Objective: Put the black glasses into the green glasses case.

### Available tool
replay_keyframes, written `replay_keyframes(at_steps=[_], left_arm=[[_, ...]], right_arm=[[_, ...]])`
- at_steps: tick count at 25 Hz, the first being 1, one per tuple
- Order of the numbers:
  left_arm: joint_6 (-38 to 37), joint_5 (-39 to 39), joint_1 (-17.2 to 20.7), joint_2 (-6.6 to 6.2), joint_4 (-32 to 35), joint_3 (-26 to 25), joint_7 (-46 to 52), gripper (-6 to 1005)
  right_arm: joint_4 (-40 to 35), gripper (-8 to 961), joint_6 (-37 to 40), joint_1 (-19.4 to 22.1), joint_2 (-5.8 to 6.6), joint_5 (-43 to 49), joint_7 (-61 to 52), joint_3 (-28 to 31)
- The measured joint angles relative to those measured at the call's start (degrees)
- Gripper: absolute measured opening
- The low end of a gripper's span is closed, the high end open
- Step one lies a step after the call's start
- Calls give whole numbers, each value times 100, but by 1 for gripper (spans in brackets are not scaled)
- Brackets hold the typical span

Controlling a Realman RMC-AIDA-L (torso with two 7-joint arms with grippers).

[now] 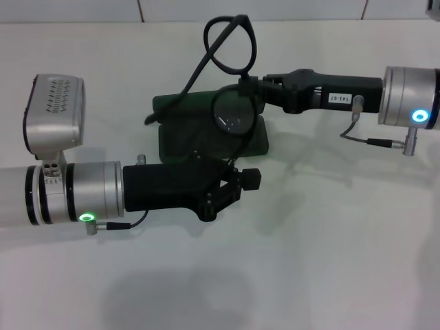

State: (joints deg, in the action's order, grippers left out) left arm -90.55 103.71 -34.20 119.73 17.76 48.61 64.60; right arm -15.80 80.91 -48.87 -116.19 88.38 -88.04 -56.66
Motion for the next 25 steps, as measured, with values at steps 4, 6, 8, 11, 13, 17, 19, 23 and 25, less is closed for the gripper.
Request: replay_keyframes(at_steps=[4,6,8,11,13,17,19,23,25], left_arm=[[-54,0,-7,-2,9,0,0,2],[-93,0,-13,-3,16,0,0,2],[-112,0,-22,-3,24,0,0,3],[-117,0,-32,-3,30,-13,0,3],[-122,0,-33,-3,32,-20,0,4],[-157,0,-39,-2,35,-24,0,5],[-167,0,-56,-3,35,-28,0,5],[-168,-1,-94,-2,35,-36,12,6],[-168,-1,-101,-2,35,-36,17,7]], right_arm=[[7,38,-9,16,0,10,6,-88],[11,38,-16,26,0,11,8,-164],[12,38,-24,34,0,14,15,-213],[15,38,-50,72,0,15,21,-318],[15,38,-60,84,0,17,22,-362],[16,38,-62,105,0,19,23,-506],[11,38,-43,110,0,21,24,-596],[-25,37,20,116,0,9,31,-737],[-26,37,79,117,0,9,51,-737]])
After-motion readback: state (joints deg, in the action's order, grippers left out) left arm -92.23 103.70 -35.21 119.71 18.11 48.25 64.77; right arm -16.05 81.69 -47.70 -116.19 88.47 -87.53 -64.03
